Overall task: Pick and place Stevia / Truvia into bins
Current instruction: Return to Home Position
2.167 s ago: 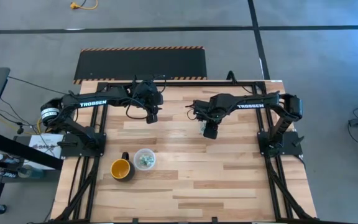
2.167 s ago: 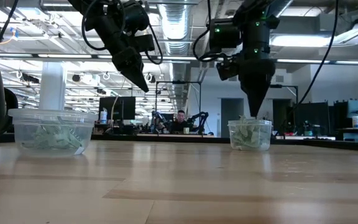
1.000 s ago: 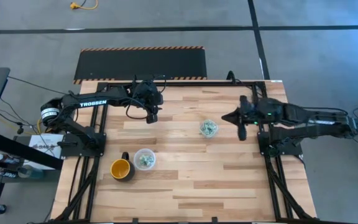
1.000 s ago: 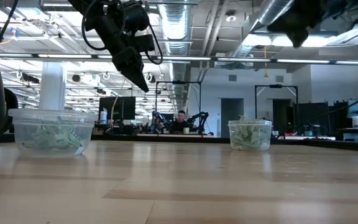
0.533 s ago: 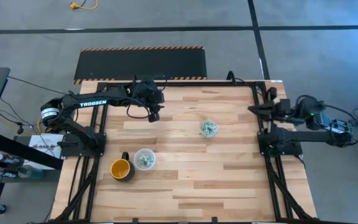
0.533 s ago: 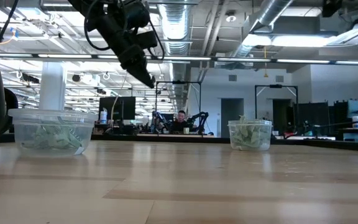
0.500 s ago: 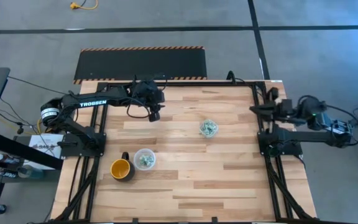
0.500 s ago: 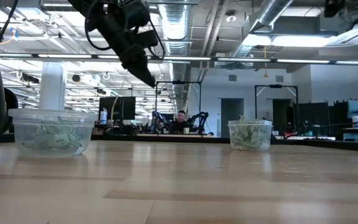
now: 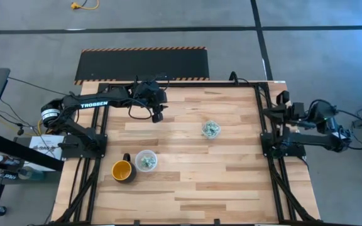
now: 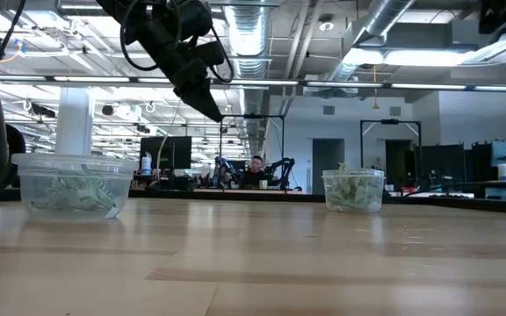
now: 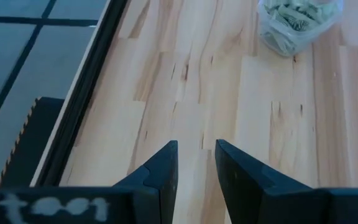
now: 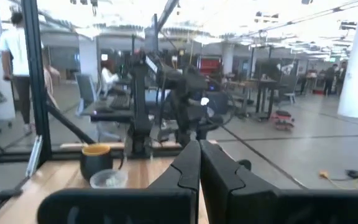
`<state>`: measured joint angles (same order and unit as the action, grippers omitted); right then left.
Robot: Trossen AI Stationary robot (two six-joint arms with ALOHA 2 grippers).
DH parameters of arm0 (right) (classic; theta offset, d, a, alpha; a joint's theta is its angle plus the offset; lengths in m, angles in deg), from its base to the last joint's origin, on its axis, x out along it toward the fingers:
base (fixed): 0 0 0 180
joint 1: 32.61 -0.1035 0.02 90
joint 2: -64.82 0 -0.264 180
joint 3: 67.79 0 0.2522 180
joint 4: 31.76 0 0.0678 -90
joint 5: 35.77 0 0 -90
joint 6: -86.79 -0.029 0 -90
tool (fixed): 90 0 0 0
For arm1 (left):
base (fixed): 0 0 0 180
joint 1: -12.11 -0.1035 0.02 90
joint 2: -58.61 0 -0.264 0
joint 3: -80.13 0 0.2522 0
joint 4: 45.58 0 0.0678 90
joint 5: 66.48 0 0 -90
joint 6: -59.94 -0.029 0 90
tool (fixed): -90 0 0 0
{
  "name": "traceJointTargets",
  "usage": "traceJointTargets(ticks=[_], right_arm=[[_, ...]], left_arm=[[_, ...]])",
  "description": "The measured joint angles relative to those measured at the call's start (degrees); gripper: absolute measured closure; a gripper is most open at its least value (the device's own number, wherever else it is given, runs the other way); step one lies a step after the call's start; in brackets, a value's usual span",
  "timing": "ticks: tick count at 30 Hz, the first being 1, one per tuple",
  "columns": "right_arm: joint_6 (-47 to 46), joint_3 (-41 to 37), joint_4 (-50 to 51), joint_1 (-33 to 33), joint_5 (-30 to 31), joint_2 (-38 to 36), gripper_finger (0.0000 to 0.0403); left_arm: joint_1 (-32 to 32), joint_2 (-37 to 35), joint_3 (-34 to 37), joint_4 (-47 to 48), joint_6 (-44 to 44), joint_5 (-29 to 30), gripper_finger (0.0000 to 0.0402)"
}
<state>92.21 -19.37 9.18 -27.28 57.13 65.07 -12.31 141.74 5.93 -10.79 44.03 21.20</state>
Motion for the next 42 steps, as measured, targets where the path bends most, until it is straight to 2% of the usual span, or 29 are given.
traceJointTargets(ticks=[5,8,16,19,23,27,30,33,42], right_arm=[[-1.94,-6.41,-9.48,-0.06,-1.5,0.06,0.0403],[-2.81,-11.76,-17.7,-0.06,-1.39,-0.02,0.0403],[-6.33,-24.67,-35.52,-0.06,-1.45,0.05,0.0403],[-8.5,-29.05,-40.66,-0.06,-1.45,0.0,0.0403],[-9.08,-32.35,-44.64,-0.06,-1.44,-0.05,0.0403],[-9.06,-33.88,-46.17,-0.06,-1.36,0.03,0.0403],[-9.03,-33.86,-46.29,-0.06,-1.38,0.0,0.0403],[-9.03,-33.88,-46.16,-0.06,-1.38,0.0,0.0403],[-8.94,-33.88,-43.91,-0.06,-1.39,0.0,0.0403]], left_arm=[[0.17,0.02,0.0,-3.54,5.7,-0.77,0.0304],[0.27,0.0,0.0,-7.35,10.26,-3.61,0.0304],[0.28,-0.21,-2.37,-16.8,16.33,-20.98,0.0304],[0.52,-1.79,-5.22,-19.97,17.36,-24.59,0.0304],[0.57,-6.26,-8.75,-21.59,17.68,-23.86,0.0304],[0.55,-13.63,-10.23,-21.58,17.53,-23.03,0.0304],[0.59,-20.48,-10.25,-17.68,16.7,-21.29,0.0304],[1.4,-26.97,-10.12,-12.77,15.28,-16.61,0.0304],[6.17,-44.65,-0.99,-11.49,15.29,-2.47,0.0304]])
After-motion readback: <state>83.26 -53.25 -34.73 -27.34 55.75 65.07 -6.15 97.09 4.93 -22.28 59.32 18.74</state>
